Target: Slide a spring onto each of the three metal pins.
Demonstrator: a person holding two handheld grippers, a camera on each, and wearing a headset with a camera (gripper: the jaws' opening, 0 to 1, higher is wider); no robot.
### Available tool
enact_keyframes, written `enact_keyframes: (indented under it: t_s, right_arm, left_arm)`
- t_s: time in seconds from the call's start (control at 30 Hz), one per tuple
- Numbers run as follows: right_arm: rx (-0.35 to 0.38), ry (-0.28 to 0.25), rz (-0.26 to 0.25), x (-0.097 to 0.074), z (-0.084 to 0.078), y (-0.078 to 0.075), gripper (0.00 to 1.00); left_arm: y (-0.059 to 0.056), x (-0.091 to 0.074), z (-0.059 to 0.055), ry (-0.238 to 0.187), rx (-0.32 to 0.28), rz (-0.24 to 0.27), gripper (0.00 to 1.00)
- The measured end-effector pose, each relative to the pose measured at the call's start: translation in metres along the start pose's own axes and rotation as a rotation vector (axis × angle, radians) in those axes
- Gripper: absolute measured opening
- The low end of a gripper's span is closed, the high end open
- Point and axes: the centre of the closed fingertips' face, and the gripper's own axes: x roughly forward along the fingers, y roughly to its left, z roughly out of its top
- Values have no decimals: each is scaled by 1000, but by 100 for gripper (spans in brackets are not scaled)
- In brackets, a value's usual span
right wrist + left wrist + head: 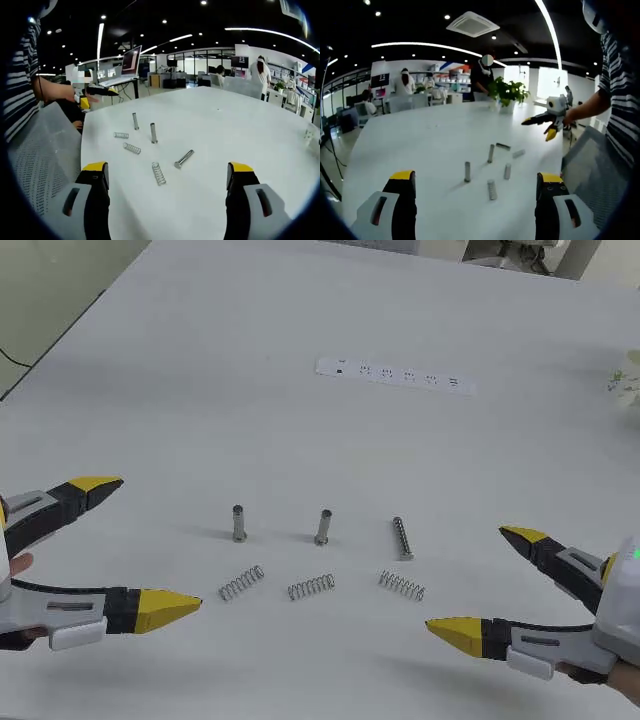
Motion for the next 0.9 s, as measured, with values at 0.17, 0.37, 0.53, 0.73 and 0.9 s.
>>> enact_keyframes:
  t_s: [0.17, 0.37, 0.53, 0.73, 0.9]
  right_arm:
    - [1, 0, -1, 0, -1, 0, 96]
    - [3, 0, -2, 0, -1, 0, 96]
    - [6, 1, -2, -1, -2, 0, 96]
    - [8, 3, -2, 0, -3, 1, 96]
    - [6, 4, 0, 0, -3, 1, 96]
  left_arm:
    - [-1, 0, 3, -11, -4, -1, 98]
    - [0, -1, 1, -5, 0, -1, 98]
    - [1, -1, 1, -4, -3, 3, 98]
    - [1, -1, -1, -1, -2, 3, 98]
    - [1, -2, -1, -3, -4, 4, 98]
